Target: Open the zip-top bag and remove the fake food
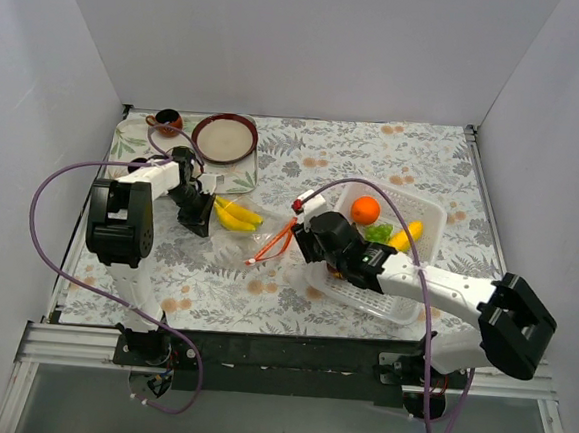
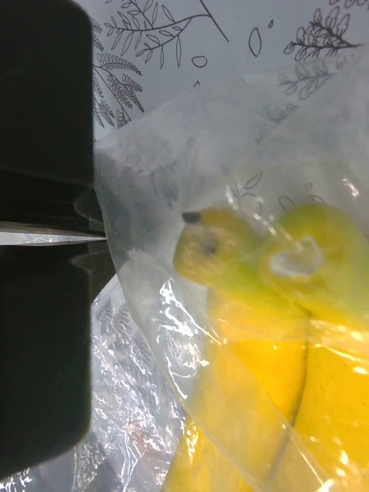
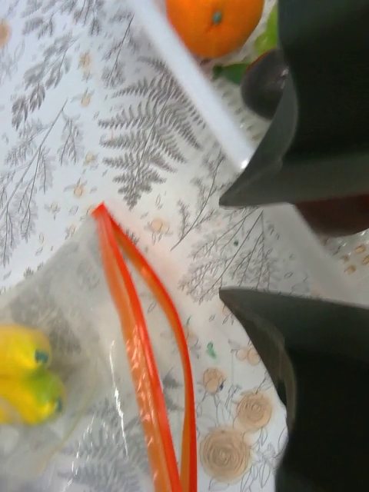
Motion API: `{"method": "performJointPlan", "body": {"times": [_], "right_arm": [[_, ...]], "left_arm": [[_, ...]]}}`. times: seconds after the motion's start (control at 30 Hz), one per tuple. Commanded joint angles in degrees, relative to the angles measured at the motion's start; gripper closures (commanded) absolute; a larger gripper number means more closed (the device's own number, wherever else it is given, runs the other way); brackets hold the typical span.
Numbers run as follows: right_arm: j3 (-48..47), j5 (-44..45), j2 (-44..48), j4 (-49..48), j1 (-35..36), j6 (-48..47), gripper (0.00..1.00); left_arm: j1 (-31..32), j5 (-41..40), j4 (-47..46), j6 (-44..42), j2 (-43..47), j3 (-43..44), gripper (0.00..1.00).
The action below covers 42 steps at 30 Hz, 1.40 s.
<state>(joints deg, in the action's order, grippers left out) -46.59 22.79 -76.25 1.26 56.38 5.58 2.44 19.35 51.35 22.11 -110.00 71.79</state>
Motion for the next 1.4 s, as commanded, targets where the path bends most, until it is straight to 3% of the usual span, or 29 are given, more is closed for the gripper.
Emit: {"method": "performJointPlan", "body": {"times": [0.0, 0.13, 0.23, 0.37, 0.53, 0.77, 0.9, 1.0, 1.37], "right_arm": [[-3.41, -7.85, -5.04, -11.37, 0.22, -4.97, 0.54], [-7.64, 3.82, -6.81, -4.95, 0.22, -3.39, 0.61], [-6.93, -1.22, -5.58, -8.72, 0.4, -5.41, 0.69], [-11.22, -10.81, -9.52, -8.91, 0.75, -5.5, 0.99], [-12.57, -20.57, -14.54, -7.58, 0.92, -7.43, 0.99], [-10.02, -22.35, -17.97, -9.61, 0.92, -6.03, 0.99], [-6.25, -14.82, -14.56, -10.91, 0.92, -2.87, 0.99], [2.36, -8.05, -6.48, -17.33, 0.84, -0.4, 0.99], [13.8, -5.12, 2.51, -13.39, 0.75, 3.91, 0.99]], "left_arm": [[1.87, -6.0, -7.5, -1.28, -5.32, -3.59, 1.0], [1.96, -6.7, -7.76, -1.8, -4.44, -4.37, 1.0], [1.96, -7.14, -8.02, -2.25, -4.35, -5.26, 1.0], [1.96, -6.0, -7.67, -1.81, -4.79, -4.64, 1.0], [1.96, -6.43, -8.02, -1.8, -4.97, -4.55, 1.0], [1.96, -10.03, -10.13, -3.04, -5.05, -6.92, 1.0], [1.96, -11.53, -11.27, -3.74, -5.14, -8.59, 1.0], [1.96, -11.88, -11.8, -4.09, -5.41, -9.3, 1.0], [1.96, -11.0, -10.92, -3.83, -6.11, -7.89, 1.0]]}}
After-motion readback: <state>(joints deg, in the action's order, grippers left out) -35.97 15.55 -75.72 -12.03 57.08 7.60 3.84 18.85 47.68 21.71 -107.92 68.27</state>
